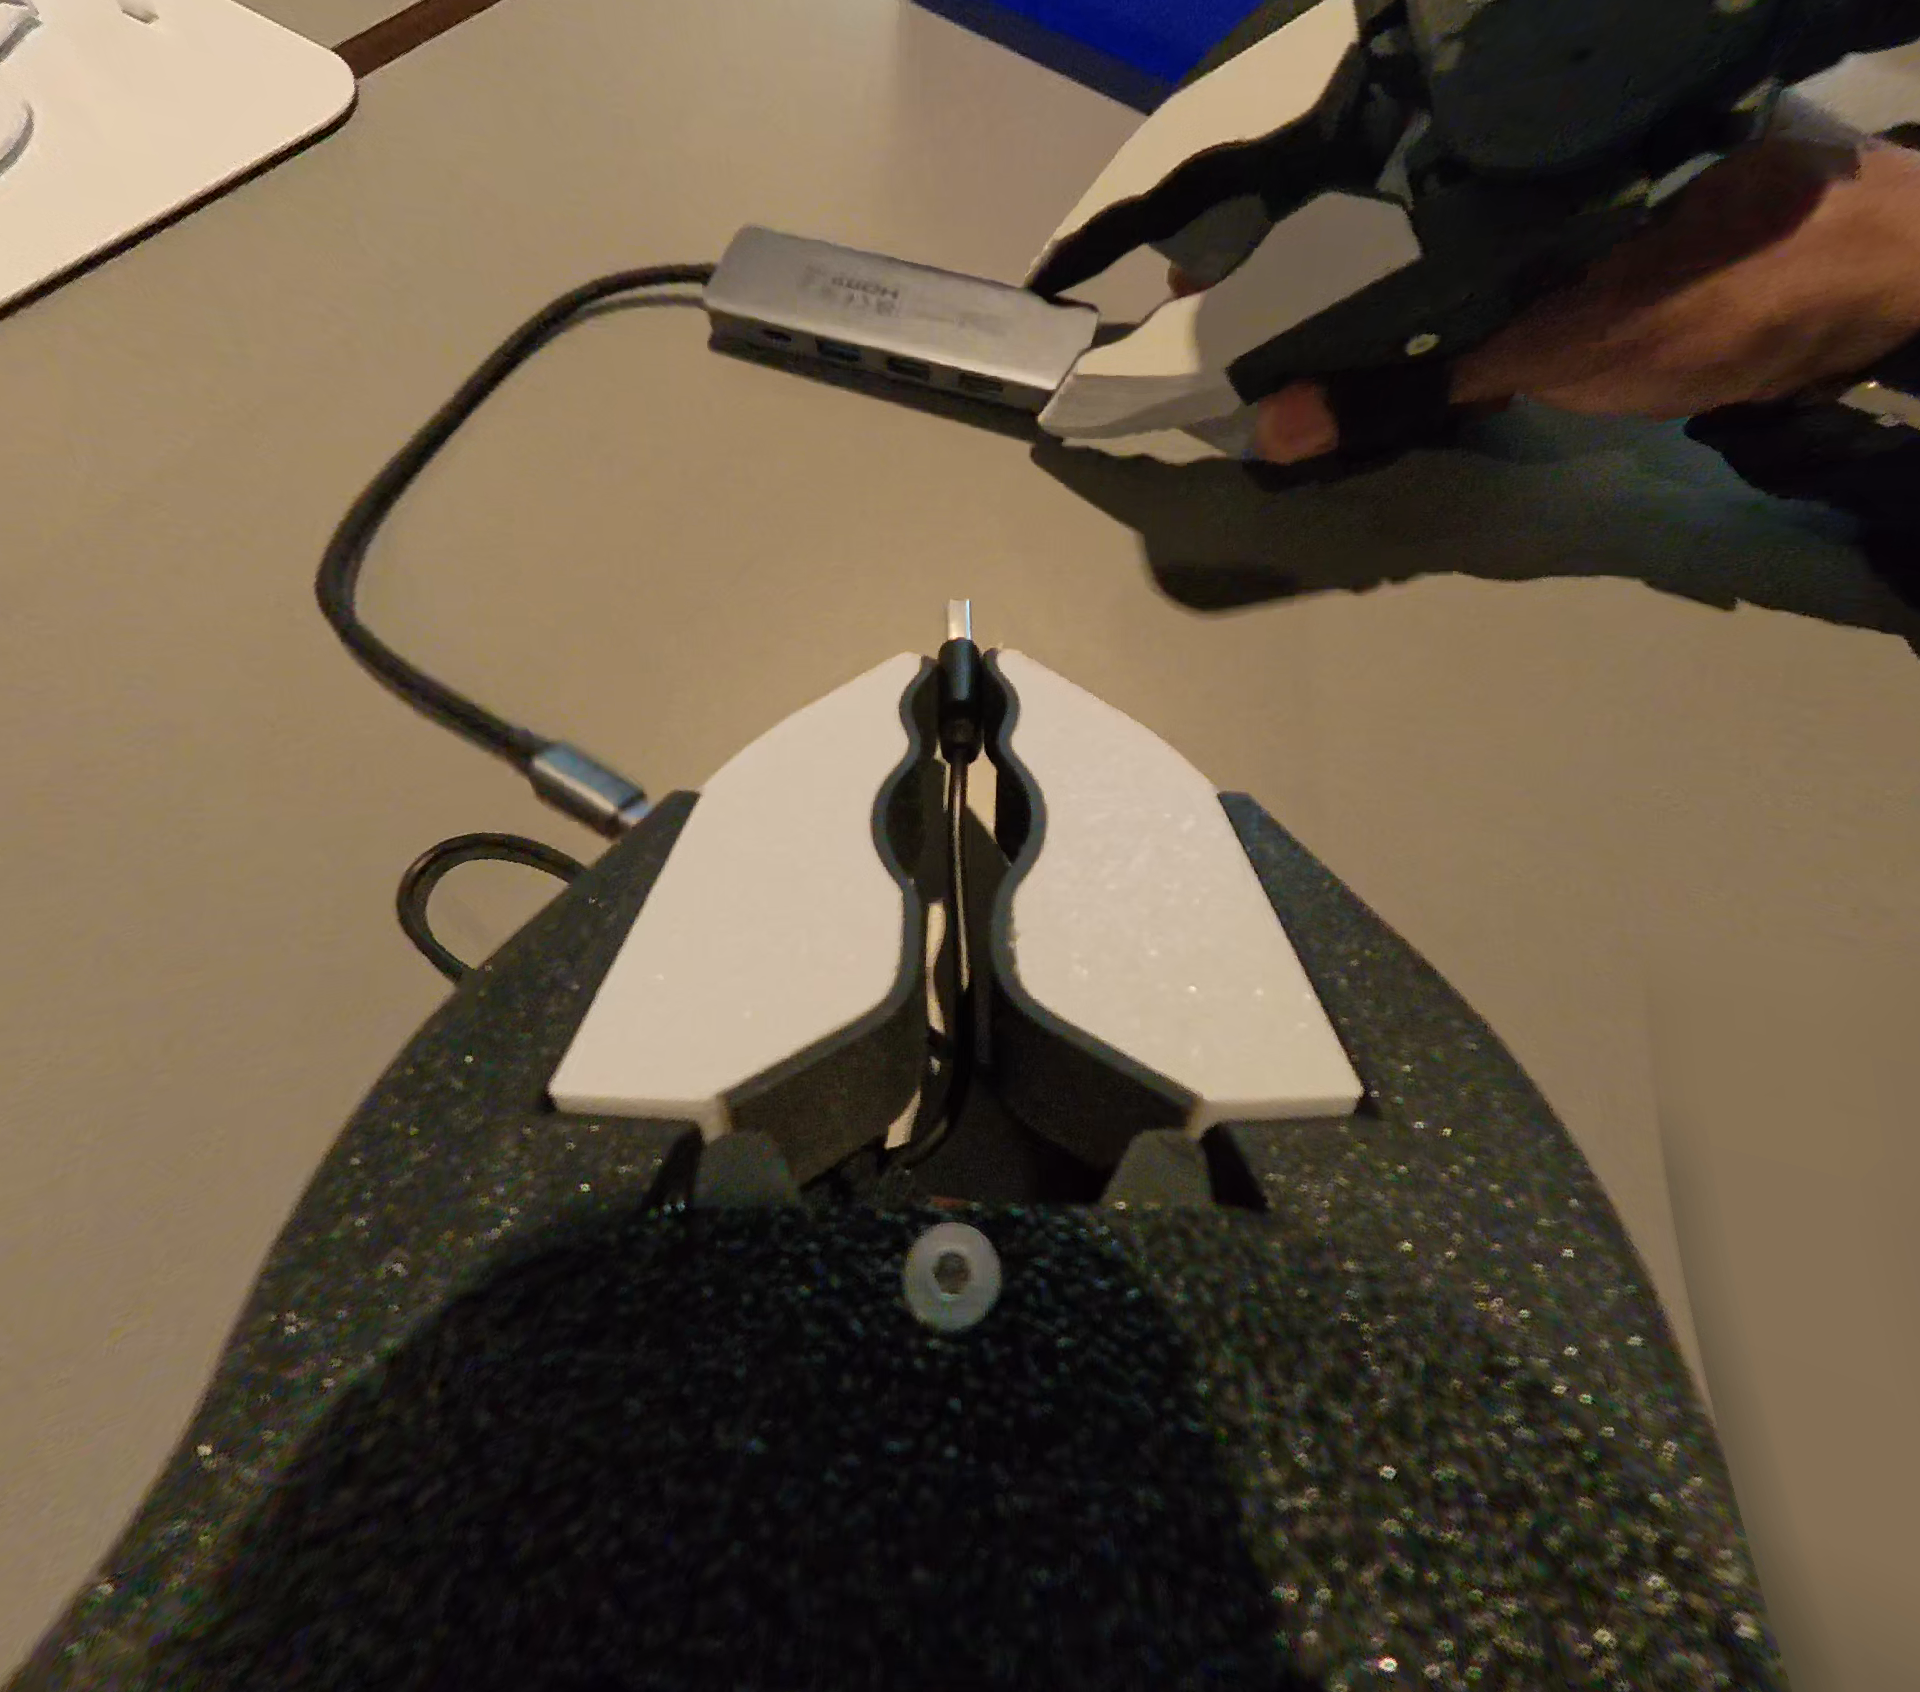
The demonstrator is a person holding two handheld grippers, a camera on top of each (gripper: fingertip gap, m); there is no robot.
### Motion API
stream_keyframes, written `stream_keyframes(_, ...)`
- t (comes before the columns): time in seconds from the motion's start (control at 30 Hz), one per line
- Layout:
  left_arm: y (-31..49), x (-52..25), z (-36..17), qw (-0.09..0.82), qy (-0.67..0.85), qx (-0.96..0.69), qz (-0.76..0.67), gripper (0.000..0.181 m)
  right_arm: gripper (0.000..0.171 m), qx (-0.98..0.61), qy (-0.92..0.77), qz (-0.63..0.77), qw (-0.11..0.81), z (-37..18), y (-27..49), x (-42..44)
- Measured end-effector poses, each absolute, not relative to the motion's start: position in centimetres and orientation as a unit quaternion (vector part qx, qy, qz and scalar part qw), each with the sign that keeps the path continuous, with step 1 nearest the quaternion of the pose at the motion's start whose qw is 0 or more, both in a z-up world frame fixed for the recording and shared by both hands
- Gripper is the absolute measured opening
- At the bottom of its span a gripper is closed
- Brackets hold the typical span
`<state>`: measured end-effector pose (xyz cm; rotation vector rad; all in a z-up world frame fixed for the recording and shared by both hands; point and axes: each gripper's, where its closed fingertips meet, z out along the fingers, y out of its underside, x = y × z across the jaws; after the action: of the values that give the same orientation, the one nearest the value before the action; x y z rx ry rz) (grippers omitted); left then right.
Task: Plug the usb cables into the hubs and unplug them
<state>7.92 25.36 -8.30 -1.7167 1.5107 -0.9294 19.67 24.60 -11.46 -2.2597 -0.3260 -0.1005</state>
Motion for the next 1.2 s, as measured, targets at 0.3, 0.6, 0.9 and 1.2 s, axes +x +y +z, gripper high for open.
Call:
stream_keyframes(0.3,25.4,7.9,-8.2,0.329,0.574,-0.657,-0.361,0.007,0.037,-0.837,-0.220,-0.111,0.489,-7.8,24.2,17.6)
stream_keyframes(0.6,25.2,8.0,-8.1,0.324,0.569,-0.658,-0.372,0.007,0.037,-0.787,-0.285,-0.121,0.534,-6.0,23.6,14.6)
stream_keyframes(0.9,23.9,8.4,-6.8,0.268,0.515,-0.657,-0.481,0.007,0.037,-0.737,-0.304,-0.070,0.600,-3.4,22.7,12.2)
stream_keyframes(1.2,23.5,8.6,-5.0,0.198,0.422,-0.650,-0.600,0.007,0.037,-0.732,-0.257,0.012,0.631,-2.5,22.6,12.0)
